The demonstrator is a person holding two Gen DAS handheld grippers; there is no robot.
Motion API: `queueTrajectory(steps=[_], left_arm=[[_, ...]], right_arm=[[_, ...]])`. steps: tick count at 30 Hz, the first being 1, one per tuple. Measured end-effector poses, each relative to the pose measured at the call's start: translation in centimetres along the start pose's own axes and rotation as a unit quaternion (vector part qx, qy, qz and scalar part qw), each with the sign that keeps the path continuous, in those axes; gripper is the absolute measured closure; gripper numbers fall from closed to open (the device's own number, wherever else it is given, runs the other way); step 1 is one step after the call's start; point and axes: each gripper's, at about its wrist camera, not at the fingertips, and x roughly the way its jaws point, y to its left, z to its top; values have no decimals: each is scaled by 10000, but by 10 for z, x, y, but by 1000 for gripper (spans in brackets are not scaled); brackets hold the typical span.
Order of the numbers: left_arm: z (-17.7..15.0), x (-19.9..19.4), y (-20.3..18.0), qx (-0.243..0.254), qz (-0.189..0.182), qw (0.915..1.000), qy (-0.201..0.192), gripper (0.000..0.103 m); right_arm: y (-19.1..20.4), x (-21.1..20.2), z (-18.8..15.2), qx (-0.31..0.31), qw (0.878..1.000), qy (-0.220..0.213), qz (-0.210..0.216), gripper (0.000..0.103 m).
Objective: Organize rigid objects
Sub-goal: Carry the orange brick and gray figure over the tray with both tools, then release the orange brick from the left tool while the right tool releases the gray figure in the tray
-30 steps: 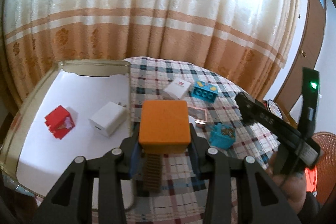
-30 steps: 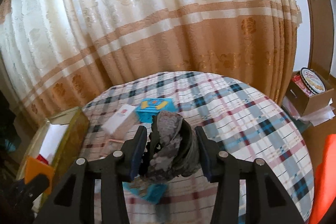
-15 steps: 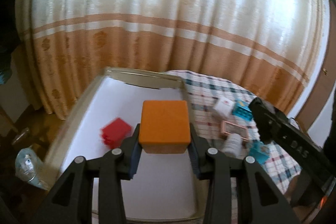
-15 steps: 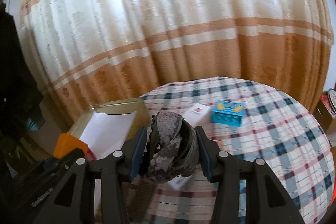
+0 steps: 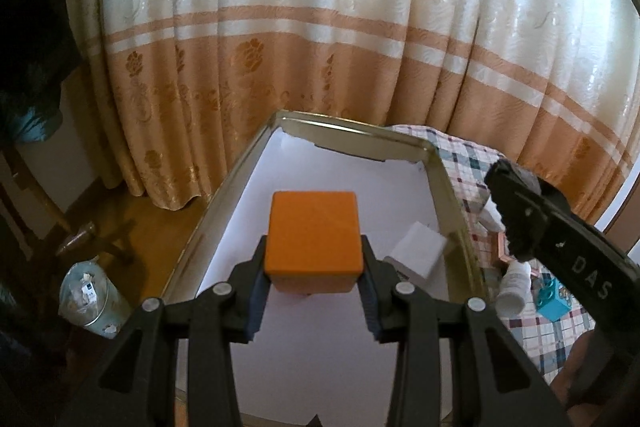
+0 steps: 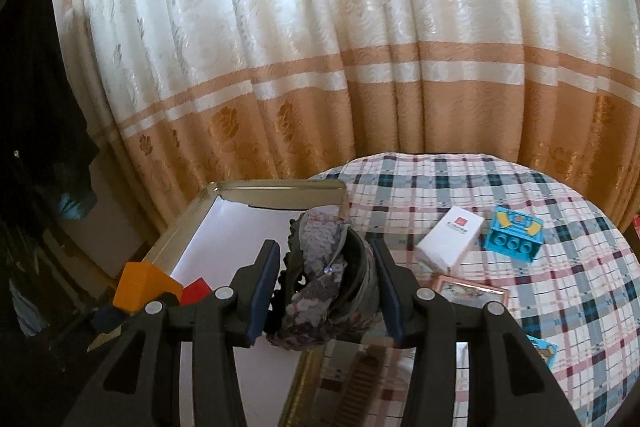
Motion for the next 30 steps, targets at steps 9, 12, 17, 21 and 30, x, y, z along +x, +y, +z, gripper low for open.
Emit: queueTrajectory(steps=[9, 12, 17, 21, 30], left_arm=[[1, 7, 1, 96, 237, 9997, 43, 64], [0, 11, 2, 77, 278, 9995, 103, 64], [0, 17, 3, 88, 365, 9991, 193, 64], [-1, 20, 2, 119, 404, 9988, 246, 64], [-2, 19, -3, 226, 521, 9982, 216, 63]], right_arm=[[20, 32, 16, -90, 9992, 375, 124, 53], [24, 44, 16, -121, 9981, 587, 159, 53], [33, 59, 14, -277, 9955, 892, 184, 53], [33, 69, 16, -256, 9930, 1121, 285, 53], [27, 82, 10, -68, 9885, 1424, 506, 50]])
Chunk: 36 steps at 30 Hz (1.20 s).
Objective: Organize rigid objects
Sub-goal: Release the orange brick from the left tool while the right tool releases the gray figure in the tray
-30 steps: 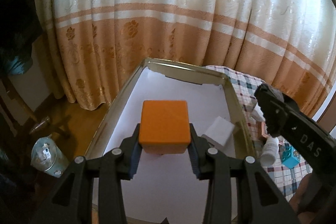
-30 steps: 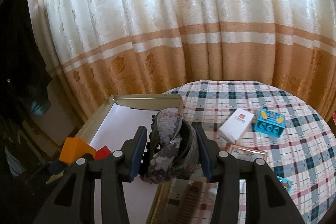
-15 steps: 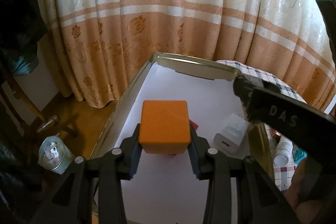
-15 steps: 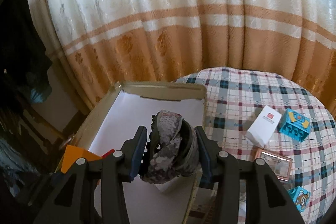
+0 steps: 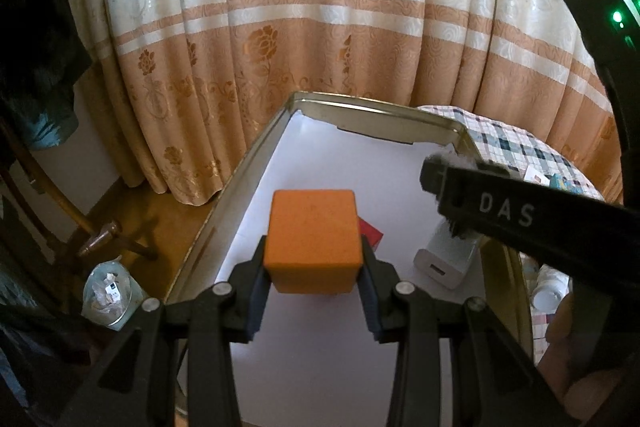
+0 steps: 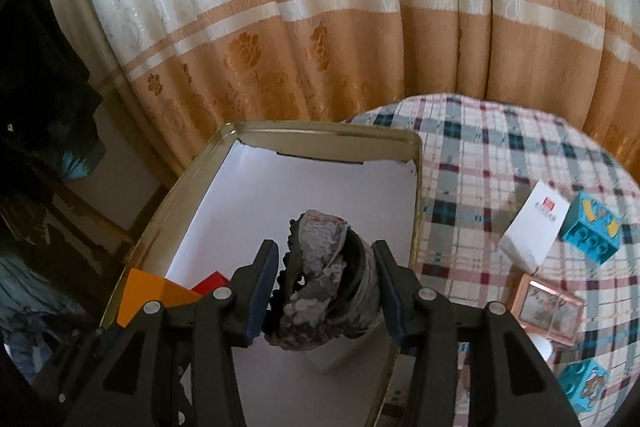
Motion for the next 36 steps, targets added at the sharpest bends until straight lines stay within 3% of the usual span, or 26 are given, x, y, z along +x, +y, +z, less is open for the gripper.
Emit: queueTrajectory(steps=[1, 3, 5, 6, 9, 20, 25, 36], left_arm=[[0, -1, -1, 22, 49, 10000, -26, 59], [0, -3, -2, 72, 180, 9998, -82, 24], [1, -11, -3, 51, 263, 9992, -302, 6], [2, -15, -3, 42, 276, 9989, -384, 4], [5, -19, -5, 69, 326, 9985, -436, 1], [4, -21, -12, -1, 357, 9987, -362, 1], [0, -27, -24, 17, 180, 9989, -435, 1], [-9, -33, -60, 168, -140, 9979, -607, 1]], right_arm=[[-2, 1, -1, 71, 9999, 21, 83, 44], [-6, -3, -3, 185, 9996, -40, 225, 34], [-8, -11, -6, 246, 9988, -266, 335, 33], [-8, -17, -7, 246, 9983, -398, 337, 32], [-11, -31, -9, 297, 9967, -696, 277, 28], [-37, -70, -28, 566, 9877, -1459, -68, 27], [-51, -87, -40, 595, 9803, -1844, -384, 25], [-89, -112, -62, 722, 9635, -2262, -1236, 23]])
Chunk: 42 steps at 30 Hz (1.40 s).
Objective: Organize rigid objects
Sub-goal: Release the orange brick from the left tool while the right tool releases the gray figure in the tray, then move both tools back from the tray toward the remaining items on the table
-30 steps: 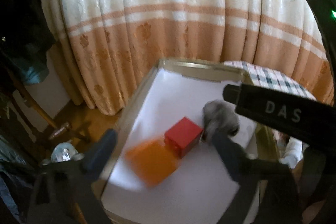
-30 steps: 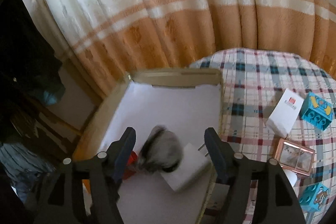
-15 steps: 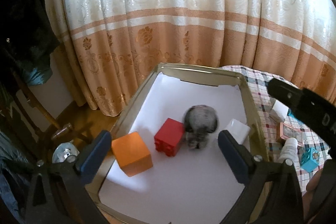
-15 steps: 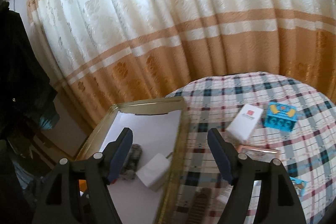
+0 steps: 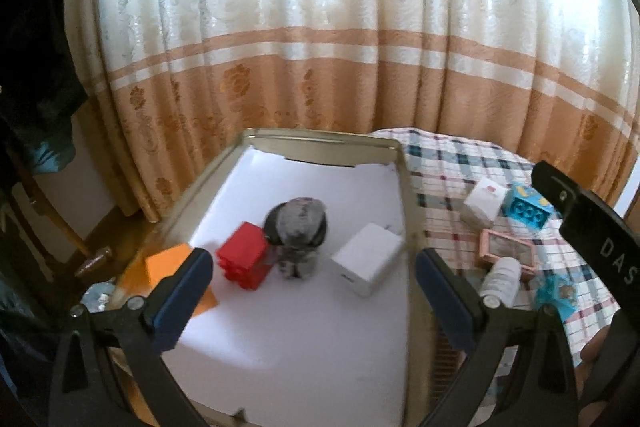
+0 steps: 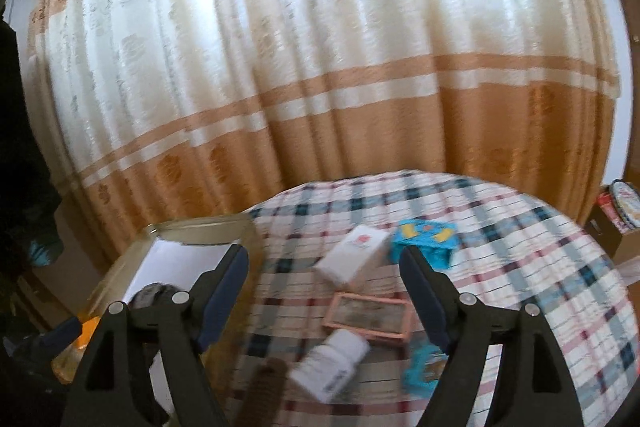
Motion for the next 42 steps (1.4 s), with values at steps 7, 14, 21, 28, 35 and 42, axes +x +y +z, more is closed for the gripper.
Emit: queueTrajectory(steps=[7, 14, 21, 28, 35, 42], left_arm=[[-5, -1, -18, 22, -150, 9999, -12, 1], [-10, -7, -37, 160, -330, 9992, -131, 1], [-12, -12, -57, 369, -623, 9972, -203, 1], [-14, -15, -75, 535, -900, 9943, -209, 1], [-15, -17, -92, 707, -1099, 9913, -173, 1], [-18, -15, -103, 801, -1210, 9894, -91, 1]], right_arm=[[-27, -10, -2, 17, 9996, -73, -270, 23], [-47, -20, -6, -14, 9980, -150, -611, 23], [-67, -27, -7, 78, 9965, -163, -817, 23], [-92, -31, -11, 262, 9944, -105, -1014, 23], [-110, -35, -11, 378, 9925, -56, -1164, 23], [-125, -37, -14, 604, 9913, 87, -1164, 23]])
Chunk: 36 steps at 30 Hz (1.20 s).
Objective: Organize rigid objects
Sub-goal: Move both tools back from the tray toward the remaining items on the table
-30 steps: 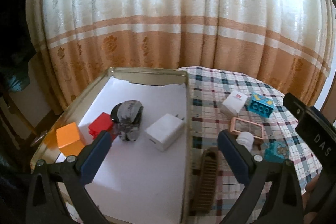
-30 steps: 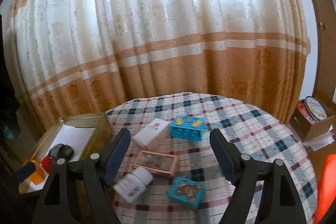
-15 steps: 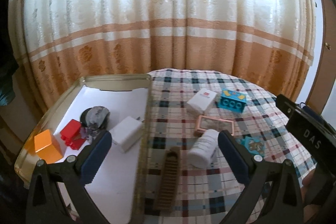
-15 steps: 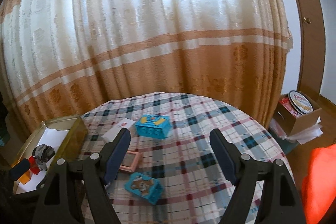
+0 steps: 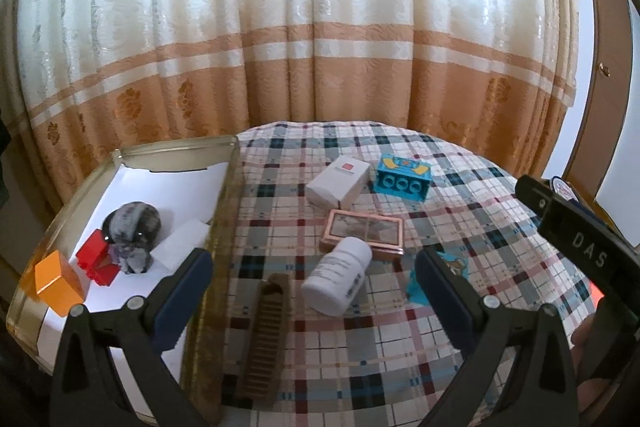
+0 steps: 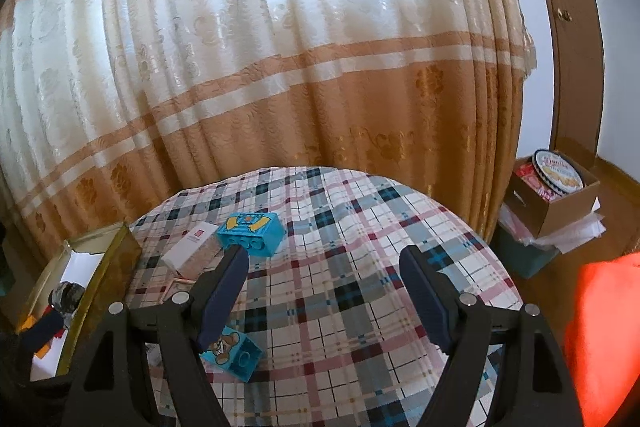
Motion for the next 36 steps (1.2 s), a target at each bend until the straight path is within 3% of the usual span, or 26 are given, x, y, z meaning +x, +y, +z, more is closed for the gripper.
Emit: queueTrajectory(steps=[15, 22, 32, 36], left_arm=[[-15, -8, -3, 39, -267, 9995, 190, 1], [-21, -13, 7, -126, -345, 9990, 266, 1], [-26, -20, 10, -248, -187, 9993, 223, 3], [-29, -18, 11, -321, -195, 9987, 338, 4]], right_arm=[[-8, 9, -7, -3, 9983, 586, 49, 23], [5, 18, -14, -248, 9927, 1025, 578, 23], [50, 51, -29, -1314, 9606, 1949, 1485, 23], [57, 60, -32, -1715, 9532, 2054, 1405, 23]])
